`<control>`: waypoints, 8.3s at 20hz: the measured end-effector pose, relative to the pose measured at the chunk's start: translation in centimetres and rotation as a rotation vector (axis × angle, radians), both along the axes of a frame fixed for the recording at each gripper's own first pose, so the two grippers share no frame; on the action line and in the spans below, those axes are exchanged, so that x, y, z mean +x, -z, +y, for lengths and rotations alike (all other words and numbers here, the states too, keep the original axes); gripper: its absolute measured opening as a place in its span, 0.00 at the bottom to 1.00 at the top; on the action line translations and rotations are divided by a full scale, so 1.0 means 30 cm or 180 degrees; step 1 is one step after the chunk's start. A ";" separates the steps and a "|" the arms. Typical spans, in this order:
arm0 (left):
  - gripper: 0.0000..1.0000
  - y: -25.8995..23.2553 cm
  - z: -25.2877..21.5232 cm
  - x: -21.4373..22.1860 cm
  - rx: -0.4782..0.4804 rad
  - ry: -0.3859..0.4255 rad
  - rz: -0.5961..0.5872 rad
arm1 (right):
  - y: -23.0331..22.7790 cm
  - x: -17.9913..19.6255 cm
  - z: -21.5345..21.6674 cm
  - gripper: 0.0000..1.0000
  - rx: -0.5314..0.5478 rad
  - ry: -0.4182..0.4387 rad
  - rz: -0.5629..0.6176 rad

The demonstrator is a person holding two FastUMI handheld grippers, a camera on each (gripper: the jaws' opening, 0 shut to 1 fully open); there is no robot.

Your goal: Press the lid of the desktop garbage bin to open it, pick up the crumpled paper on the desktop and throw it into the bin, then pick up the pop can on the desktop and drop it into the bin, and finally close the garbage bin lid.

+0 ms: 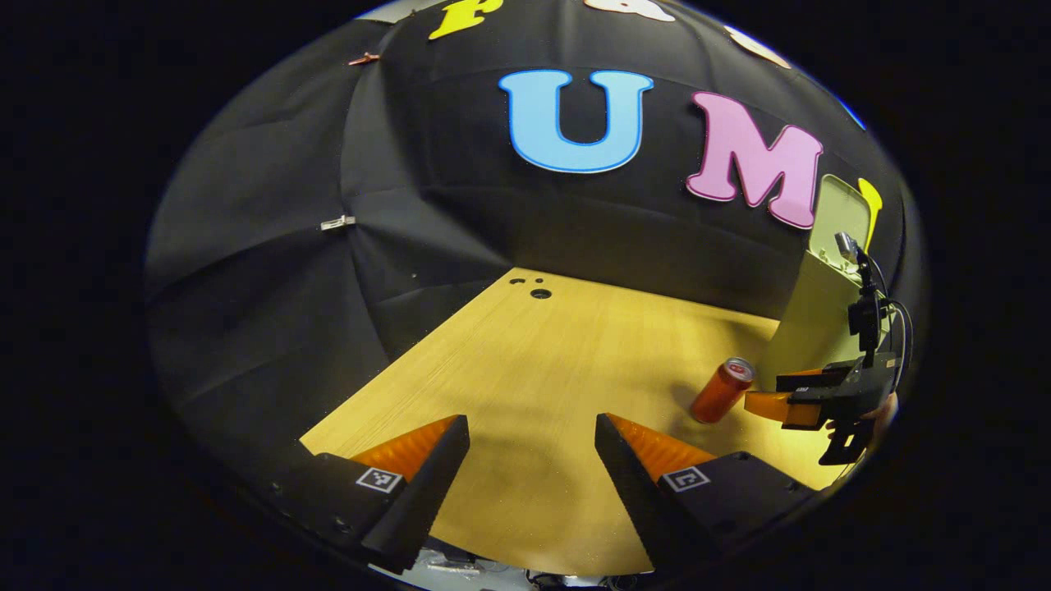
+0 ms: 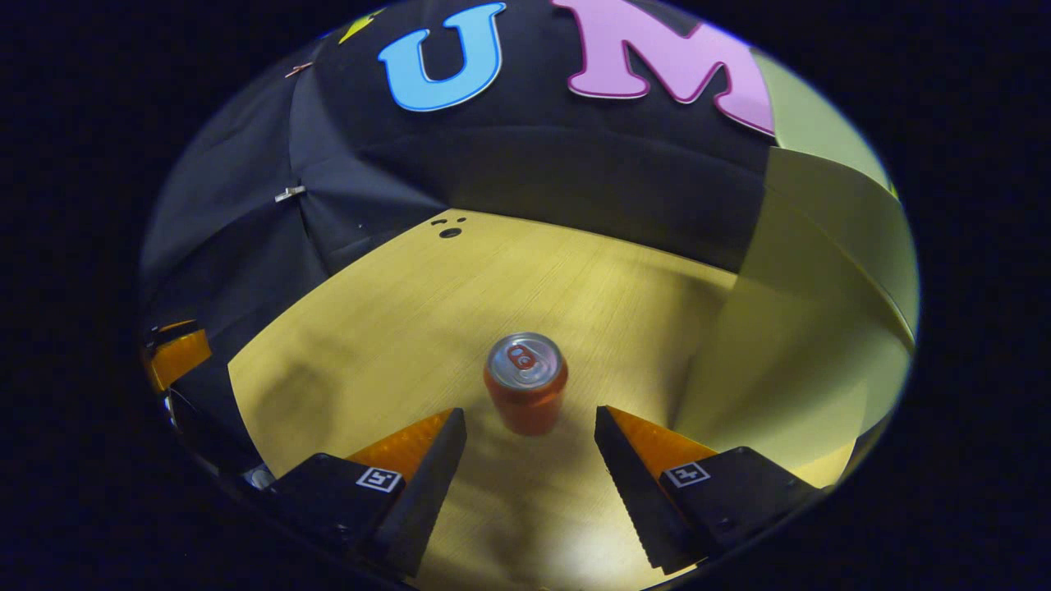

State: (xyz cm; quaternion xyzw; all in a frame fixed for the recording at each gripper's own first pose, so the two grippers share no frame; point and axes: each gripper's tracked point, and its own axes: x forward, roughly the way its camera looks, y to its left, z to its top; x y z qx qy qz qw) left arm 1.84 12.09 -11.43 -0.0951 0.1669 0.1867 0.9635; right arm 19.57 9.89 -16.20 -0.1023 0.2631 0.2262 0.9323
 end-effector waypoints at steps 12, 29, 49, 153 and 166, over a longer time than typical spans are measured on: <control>0.98 0.063 0.143 -0.103 -0.0127 -0.0440 0.0096 | 0.112 0.156 0.051 0.99 -0.0183 0.0178 0.0159; 0.98 0.090 0.078 -0.071 -0.0039 -0.0317 0.0238 | 0.127 0.207 0.047 0.83 -0.0314 0.0234 0.0133; 0.98 0.121 -0.097 0.069 0.0132 0.0448 0.0189 | -0.506 -0.120 -0.010 0.83 0.0032 0.0017 -0.0923; 0.98 -0.039 -0.315 0.091 0.0424 0.0867 0.0020 | -1.118 0.214 -0.818 0.98 0.0201 0.1479 -0.1398; 0.98 -0.060 -0.412 0.170 0.0591 0.1179 0.0023 | -0.825 0.123 -0.808 0.98 0.0237 0.1597 -0.1151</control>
